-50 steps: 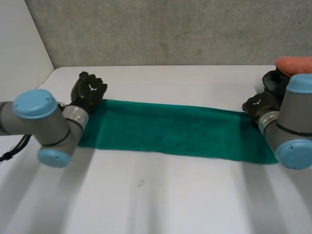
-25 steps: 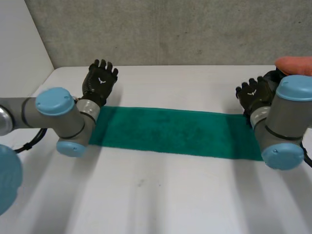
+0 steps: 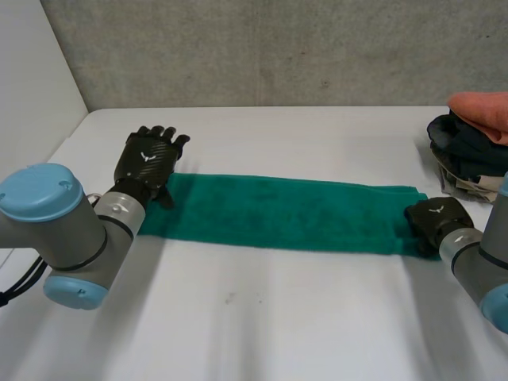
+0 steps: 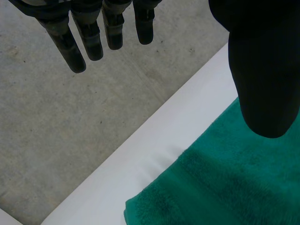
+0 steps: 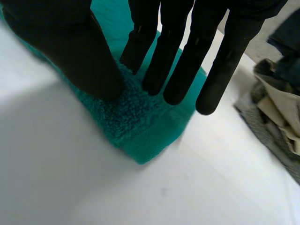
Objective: Fold the laundry.
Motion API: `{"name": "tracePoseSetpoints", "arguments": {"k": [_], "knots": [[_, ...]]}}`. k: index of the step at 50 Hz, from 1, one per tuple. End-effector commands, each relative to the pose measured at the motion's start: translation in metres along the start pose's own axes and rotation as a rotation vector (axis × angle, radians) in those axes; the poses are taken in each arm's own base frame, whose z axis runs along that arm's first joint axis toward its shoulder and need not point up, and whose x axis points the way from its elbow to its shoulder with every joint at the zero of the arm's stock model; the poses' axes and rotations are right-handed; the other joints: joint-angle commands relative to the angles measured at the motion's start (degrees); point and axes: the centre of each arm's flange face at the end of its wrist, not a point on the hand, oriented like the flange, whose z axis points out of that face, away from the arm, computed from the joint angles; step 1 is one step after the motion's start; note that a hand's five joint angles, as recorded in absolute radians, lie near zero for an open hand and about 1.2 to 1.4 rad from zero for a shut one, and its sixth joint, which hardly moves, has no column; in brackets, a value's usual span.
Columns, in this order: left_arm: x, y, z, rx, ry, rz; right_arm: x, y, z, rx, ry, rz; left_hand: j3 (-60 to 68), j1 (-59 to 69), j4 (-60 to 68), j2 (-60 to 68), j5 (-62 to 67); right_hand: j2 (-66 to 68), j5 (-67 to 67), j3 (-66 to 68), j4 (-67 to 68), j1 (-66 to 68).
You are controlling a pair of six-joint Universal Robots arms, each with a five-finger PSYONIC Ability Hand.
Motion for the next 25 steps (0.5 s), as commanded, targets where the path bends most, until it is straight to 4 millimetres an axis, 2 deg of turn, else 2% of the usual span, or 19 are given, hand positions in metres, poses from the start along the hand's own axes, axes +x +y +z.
{"name": "tracePoseSetpoints", "arguments": {"k": [1, 3, 4, 8, 12, 15, 16, 19, 20, 23, 24, 25], "knots": [[-0.001, -0.007, -0.004, 0.013, -0.002, 0.005, 0.038, 0.004, -0.002, 0.022, 0.169, -0.151, -2.3, -1.3, -1.7, -1.9, -2.9, 12.6, 14.2, 13.4, 13.3, 15.6], [-0.004, -0.012, -0.006, 0.025, -0.008, 0.007, 0.053, 0.006, -0.005, 0.001, 0.211, -0.204, -2.3, -1.3, -1.7, -1.9, -2.9, 12.6, 14.2, 13.4, 13.3, 15.6], [-0.005, -0.014, -0.006, 0.029, -0.011, 0.007, 0.067, 0.011, -0.006, -0.028, 0.244, -0.250, -2.3, -1.3, -1.7, -1.9, -2.9, 12.6, 14.2, 13.4, 13.3, 15.6], [-0.008, -0.018, -0.009, 0.036, -0.021, 0.007, 0.089, 0.017, -0.002, -0.069, 0.304, -0.364, -2.3, -1.3, -1.7, -1.9, -2.9, 12.6, 14.2, 13.4, 13.3, 15.6], [-0.010, -0.019, -0.014, 0.028, -0.024, 0.006, 0.103, 0.005, 0.002, -0.041, 0.354, -0.460, -2.3, -1.3, -1.7, -1.9, -2.9, 12.6, 14.2, 13.4, 13.3, 15.6], [-0.015, -0.019, -0.017, 0.025, -0.034, 0.006, 0.098, -0.009, 0.004, 0.017, 0.358, -0.507, -2.3, -1.3, -1.7, -1.9, -2.9, 12.6, 14.2, 13.4, 13.3, 15.6], [-0.017, -0.019, -0.019, 0.021, -0.039, 0.005, 0.078, -0.027, 0.003, 0.099, 0.333, -0.536, -2.3, -1.3, -1.7, -1.9, -2.9, 12.6, 14.2, 13.4, 13.3, 15.6], [-0.025, -0.019, -0.022, 0.017, -0.061, 0.004, 0.027, -0.063, -0.005, 0.288, 0.253, -0.596, -2.3, -1.3, -1.7, -1.9, -2.9, 12.6, 14.2, 13.4, 13.3, 15.6], [-0.026, -0.020, -0.023, 0.018, -0.065, 0.004, -0.007, -0.087, -0.014, 0.427, 0.206, -0.631, -2.3, -1.3, -1.7, -1.9, -2.9, 12.6, 14.2, 13.4, 13.3, 15.6], [-0.030, -0.023, -0.026, 0.024, -0.074, 0.005, -0.054, -0.114, -0.031, 0.615, 0.131, -0.663, -2.3, -1.3, -1.7, -1.9, -2.9, 12.6, 14.2, 13.4, 13.3, 15.6], [-0.030, -0.024, -0.026, 0.023, -0.076, 0.006, -0.079, -0.122, -0.039, 0.706, 0.082, -0.677, -2.3, -1.3, -1.7, -1.9, -2.9, 12.6, 14.2, 13.4, 13.3, 15.6], [-0.030, -0.024, -0.027, 0.023, -0.076, 0.006, -0.093, -0.124, -0.042, 0.749, 0.051, -0.684, -2.3, -1.3, -1.7, -1.9, -2.9, 12.6, 14.2, 13.4, 13.3, 15.6]]}}
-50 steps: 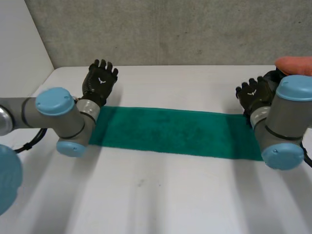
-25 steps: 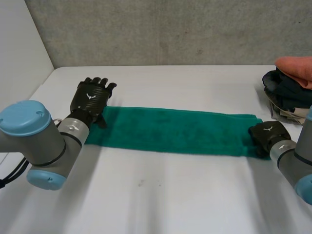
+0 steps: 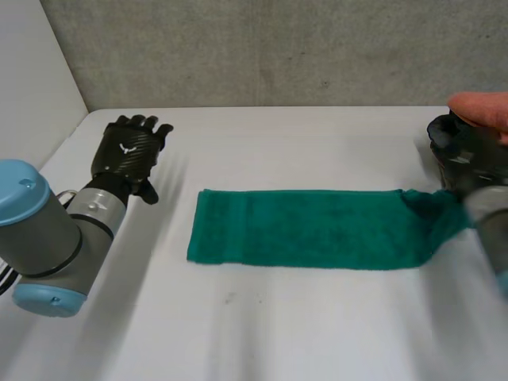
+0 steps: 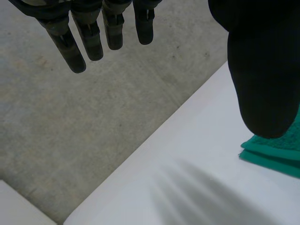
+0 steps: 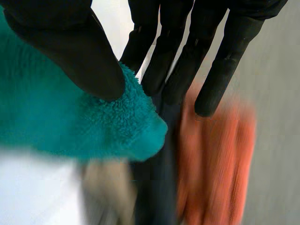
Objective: Fold the laundry.
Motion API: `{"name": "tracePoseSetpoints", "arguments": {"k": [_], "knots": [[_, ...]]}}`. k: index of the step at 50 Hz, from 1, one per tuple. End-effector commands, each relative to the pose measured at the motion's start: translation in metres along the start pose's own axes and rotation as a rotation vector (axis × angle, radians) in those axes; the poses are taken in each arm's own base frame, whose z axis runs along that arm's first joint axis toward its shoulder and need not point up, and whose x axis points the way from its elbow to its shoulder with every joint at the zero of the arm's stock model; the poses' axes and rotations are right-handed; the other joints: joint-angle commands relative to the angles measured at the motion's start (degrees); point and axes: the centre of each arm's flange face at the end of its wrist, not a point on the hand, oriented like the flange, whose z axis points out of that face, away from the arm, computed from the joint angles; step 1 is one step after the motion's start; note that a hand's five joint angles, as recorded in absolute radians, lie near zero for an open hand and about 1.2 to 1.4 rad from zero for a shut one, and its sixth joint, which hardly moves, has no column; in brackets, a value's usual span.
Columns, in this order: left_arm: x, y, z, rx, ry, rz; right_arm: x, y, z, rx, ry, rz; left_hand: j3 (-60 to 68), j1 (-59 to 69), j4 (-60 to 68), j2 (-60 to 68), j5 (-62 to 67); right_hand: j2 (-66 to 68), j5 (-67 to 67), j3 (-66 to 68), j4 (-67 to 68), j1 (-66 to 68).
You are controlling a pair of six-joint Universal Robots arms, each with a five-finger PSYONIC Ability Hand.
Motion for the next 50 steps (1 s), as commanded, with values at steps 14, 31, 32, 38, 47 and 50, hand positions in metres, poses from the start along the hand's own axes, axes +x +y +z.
{"name": "tracePoseSetpoints", "arguments": {"k": [14, 31, 32, 38, 47, 50], "knots": [[-0.002, 0.001, -0.014, -0.019, -0.004, -0.004, -0.200, -0.198, -0.107, 0.829, -0.472, -0.072, -2.3, -1.3, -1.7, -1.9, -2.9, -20.1, -19.1, -20.6, -21.1, -16.8], [0.005, -0.006, -0.013, 0.012, 0.013, -0.001, -0.106, -0.126, -0.076, 0.247, -0.449, 0.540, -2.3, -1.3, -1.7, -1.9, -2.9, -57.7, -56.7, -58.2, -58.7, -54.4], [0.008, -0.007, -0.013, 0.014, 0.020, -0.003, -0.107, -0.120, -0.076, 0.223, -0.455, 0.541, -2.3, -1.3, -1.7, -1.9, -2.9, -57.7, -56.7, -58.2, -58.7, -54.4], [0.041, -0.014, -0.018, 0.042, 0.117, -0.009, -0.107, -0.079, -0.066, 0.096, -0.443, 0.539, -2.3, -1.3, -1.7, -1.9, -2.9, -57.7, -56.7, -58.2, -58.7, -54.4], [0.087, 0.004, 0.010, 0.039, 0.208, -0.039, -0.102, -0.065, -0.057, 0.083, -0.386, 0.541, -1.9, -0.9, -1.3, -1.5, -2.5, -56.4, -55.5, -57.0, -57.4, -53.1], [0.092, 0.014, 0.025, 0.022, 0.187, -0.031, -0.102, -0.065, -0.058, 0.078, -0.389, 0.553, -1.6, -0.5, -1.0, -1.2, -2.1, -53.2, -52.2, -53.8, -54.2, -49.9]]}}
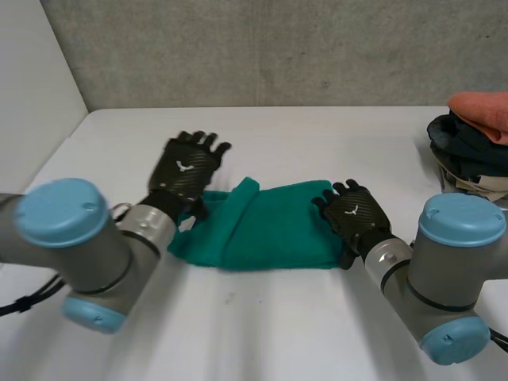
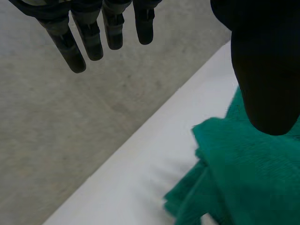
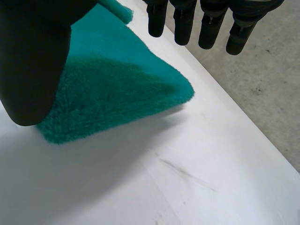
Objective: Fold the laundry.
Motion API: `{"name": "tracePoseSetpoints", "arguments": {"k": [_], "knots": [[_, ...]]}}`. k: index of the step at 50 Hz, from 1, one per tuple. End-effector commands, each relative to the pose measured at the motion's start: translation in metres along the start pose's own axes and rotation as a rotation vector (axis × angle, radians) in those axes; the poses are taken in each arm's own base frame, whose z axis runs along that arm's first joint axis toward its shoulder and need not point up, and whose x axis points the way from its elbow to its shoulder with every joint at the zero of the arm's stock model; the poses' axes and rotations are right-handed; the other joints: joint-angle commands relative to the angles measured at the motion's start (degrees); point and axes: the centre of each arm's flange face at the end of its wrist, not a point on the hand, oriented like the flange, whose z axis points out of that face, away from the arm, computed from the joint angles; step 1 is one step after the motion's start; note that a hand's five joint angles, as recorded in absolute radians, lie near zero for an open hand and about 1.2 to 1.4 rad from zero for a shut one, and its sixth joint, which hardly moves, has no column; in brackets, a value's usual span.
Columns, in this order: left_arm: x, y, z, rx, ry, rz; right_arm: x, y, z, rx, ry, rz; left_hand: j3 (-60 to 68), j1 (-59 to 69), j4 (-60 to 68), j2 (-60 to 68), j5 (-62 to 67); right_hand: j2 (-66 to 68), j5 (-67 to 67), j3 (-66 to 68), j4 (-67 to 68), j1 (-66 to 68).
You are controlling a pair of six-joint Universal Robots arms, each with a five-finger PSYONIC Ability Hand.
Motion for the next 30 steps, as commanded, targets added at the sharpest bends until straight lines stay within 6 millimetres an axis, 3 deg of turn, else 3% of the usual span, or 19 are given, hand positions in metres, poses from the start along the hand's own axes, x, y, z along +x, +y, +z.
{"name": "tracePoseSetpoints", "arguments": {"k": [1, 7, 11, 17, 22, 24, 26, 30], "knots": [[0.010, 0.028, 0.035, -0.034, -0.020, 0.002, -0.002, 0.000, 0.000, 0.009, 0.002, 0.029, -1.2, -0.2, -0.6, -0.8, -1.8, 3.4, 2.7, 3.4, 3.2, 2.8], [0.003, 0.050, 0.052, -0.072, -0.064, -0.001, -0.005, 0.000, 0.000, 0.010, -0.007, 0.072, -0.9, 0.1, -0.3, -0.5, -1.5, 11.3, 10.6, 11.3, 11.1, 10.7], [0.005, 0.062, 0.052, -0.109, -0.058, 0.001, -0.015, -0.002, -0.001, 0.017, -0.032, 0.066, -0.7, 0.3, -0.1, -0.3, -1.3, 13.6, 13.0, 13.7, 13.5, 13.0], [0.002, 0.064, 0.050, -0.128, -0.090, 0.009, -0.017, -0.002, 0.001, 0.015, -0.031, 0.063, 2.5, 3.5, 3.1, 2.9, 1.9, 17.3, 16.7, 17.4, 17.2, 16.7], [-0.019, 0.073, 0.043, -0.217, -0.239, 0.068, -0.015, -0.002, 0.001, 0.014, -0.023, 0.059, 2.1, 3.2, 2.7, 2.6, 1.6, 17.8, 17.2, 17.9, 17.7, 17.2], [-0.023, 0.070, 0.039, -0.227, -0.258, 0.078, -0.015, -0.003, 0.001, 0.017, -0.023, 0.058, 1.6, 2.7, 2.2, 2.0, 1.1, 17.8, 17.2, 17.9, 17.7, 17.2], [-0.029, 0.055, 0.035, -0.194, -0.258, 0.078, -0.015, -0.003, 0.001, 0.017, -0.022, 0.058, 1.1, 2.2, 1.7, 1.5, 0.6, 17.8, 17.2, 17.9, 17.7, 17.2], [-0.015, 0.034, 0.034, -0.116, -0.178, 0.049, -0.015, -0.003, 0.001, 0.017, -0.022, 0.057, 1.0, 2.0, 1.6, 1.4, 0.4, 17.8, 17.2, 17.9, 17.7, 17.2]]}}
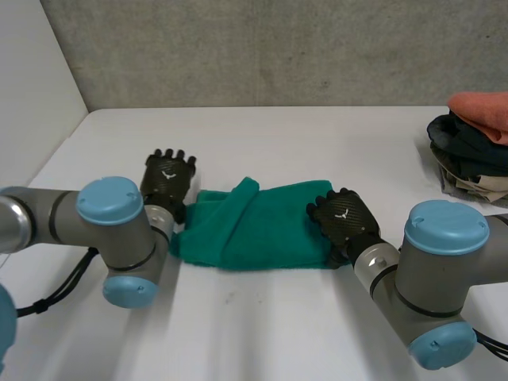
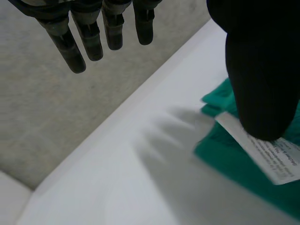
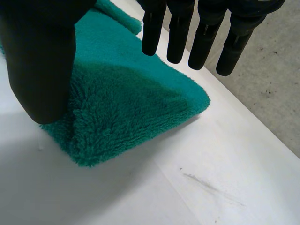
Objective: Fold the laundry.
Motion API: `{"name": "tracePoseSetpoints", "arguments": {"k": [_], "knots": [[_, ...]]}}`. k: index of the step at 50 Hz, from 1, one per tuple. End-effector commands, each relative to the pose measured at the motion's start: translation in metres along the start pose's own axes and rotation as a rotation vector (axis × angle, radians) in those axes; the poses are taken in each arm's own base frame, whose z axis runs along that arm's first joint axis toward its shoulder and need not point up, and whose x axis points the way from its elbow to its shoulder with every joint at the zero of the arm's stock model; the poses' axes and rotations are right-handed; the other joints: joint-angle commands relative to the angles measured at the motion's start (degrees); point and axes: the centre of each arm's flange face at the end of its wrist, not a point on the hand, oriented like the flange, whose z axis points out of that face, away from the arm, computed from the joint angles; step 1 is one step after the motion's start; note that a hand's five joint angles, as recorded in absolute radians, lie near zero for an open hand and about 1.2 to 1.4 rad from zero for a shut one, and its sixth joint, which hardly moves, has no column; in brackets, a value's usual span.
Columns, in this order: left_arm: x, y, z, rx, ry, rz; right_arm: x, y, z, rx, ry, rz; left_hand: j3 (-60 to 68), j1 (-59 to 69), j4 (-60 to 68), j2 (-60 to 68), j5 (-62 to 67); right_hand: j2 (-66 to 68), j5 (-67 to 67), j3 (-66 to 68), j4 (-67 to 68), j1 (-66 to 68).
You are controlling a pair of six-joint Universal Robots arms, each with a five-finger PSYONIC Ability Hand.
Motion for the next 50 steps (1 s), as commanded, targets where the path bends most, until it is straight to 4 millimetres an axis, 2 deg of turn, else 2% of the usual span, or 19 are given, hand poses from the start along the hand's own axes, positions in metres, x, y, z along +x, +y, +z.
{"name": "tracePoseSetpoints", "arguments": {"k": [1, 3, 8, 13, 16, 20, 26, 30, 31, 41, 45, 50], "knots": [[0.005, -0.030, -0.013, 0.093, 0.071, -0.028, 0.001, -0.001, 0.000, 0.001, 0.005, -0.002, 1.0, 1.7, 1.5, 1.4, 0.4, 6.4, 4.2, 5.2, 4.8, 5.5], [0.017, -0.040, -0.018, 0.129, 0.124, -0.064, 0.001, 0.000, 0.000, -0.002, 0.004, -0.001, 1.0, 1.7, 1.5, 1.4, 0.4, 6.4, 4.2, 5.2, 4.8, 5.5], [0.029, -0.050, -0.016, 0.161, 0.179, -0.128, 0.000, 0.000, 0.000, -0.003, 0.003, -0.002, 0.8, 1.6, 1.3, 1.2, 0.3, 6.4, 4.2, 5.2, 4.8, 5.5], [0.044, -0.022, -0.003, 0.099, 0.200, -0.121, 0.000, 0.001, 0.000, -0.007, 0.003, -0.001, 1.0, 1.7, 1.5, 1.4, 0.4, 6.4, 4.2, 5.2, 4.8, 5.5], [0.048, -0.015, 0.002, 0.078, 0.202, -0.119, -0.001, 0.002, 0.000, -0.009, 0.000, -0.003, 1.1, 1.9, 1.7, 1.5, 0.6, 7.2, 5.0, 6.0, 5.6, 6.4], [0.044, -0.006, 0.009, 0.047, 0.182, -0.116, -0.002, 0.004, 0.001, -0.012, -0.001, -0.004, 1.6, 2.4, 2.2, 2.0, 1.1, 12.6, 10.4, 11.4, 11.0, 11.7], [0.018, 0.010, 0.013, -0.042, 0.026, -0.034, 0.003, 0.005, 0.002, -0.024, 0.034, -0.013, 1.5, 2.2, 2.0, 1.9, 0.9, 32.3, 30.1, 31.1, 30.7, 31.4], [0.007, 0.011, 0.002, -0.086, -0.010, 0.027, 0.007, 0.005, 0.002, -0.029, 0.065, -0.038, 0.4, 1.2, 1.0, 0.9, -0.1, 47.6, 45.3, 46.4, 46.0, 46.7], [0.005, 0.009, -0.001, -0.084, -0.011, 0.033, 0.008, 0.005, 0.002, -0.032, 0.076, -0.051, 0.3, 1.1, 0.8, 0.7, -0.3, 56.4, 54.1, 55.2, 54.8, 55.5], [-0.004, -0.025, -0.040, -0.043, 0.006, 0.029, 0.011, 0.009, -0.010, -0.078, 0.083, -0.141, -1.4, -0.6, -0.9, -1.0, -1.9, 56.4, 54.2, 55.3, 54.8, 55.6], [-0.011, -0.033, -0.054, -0.033, 0.003, 0.027, 0.013, 0.008, -0.026, -0.136, 0.072, -0.231, -1.7, -1.0, -1.2, -1.3, -2.3, 56.4, 54.2, 55.3, 54.8, 55.6], [-0.020, -0.047, -0.067, -0.005, -0.011, 0.021, 0.033, 0.001, -0.034, -0.202, 0.137, -0.395, -1.9, -1.1, -1.4, -1.5, -2.4, 56.4, 54.2, 55.3, 54.8, 55.6]]}}
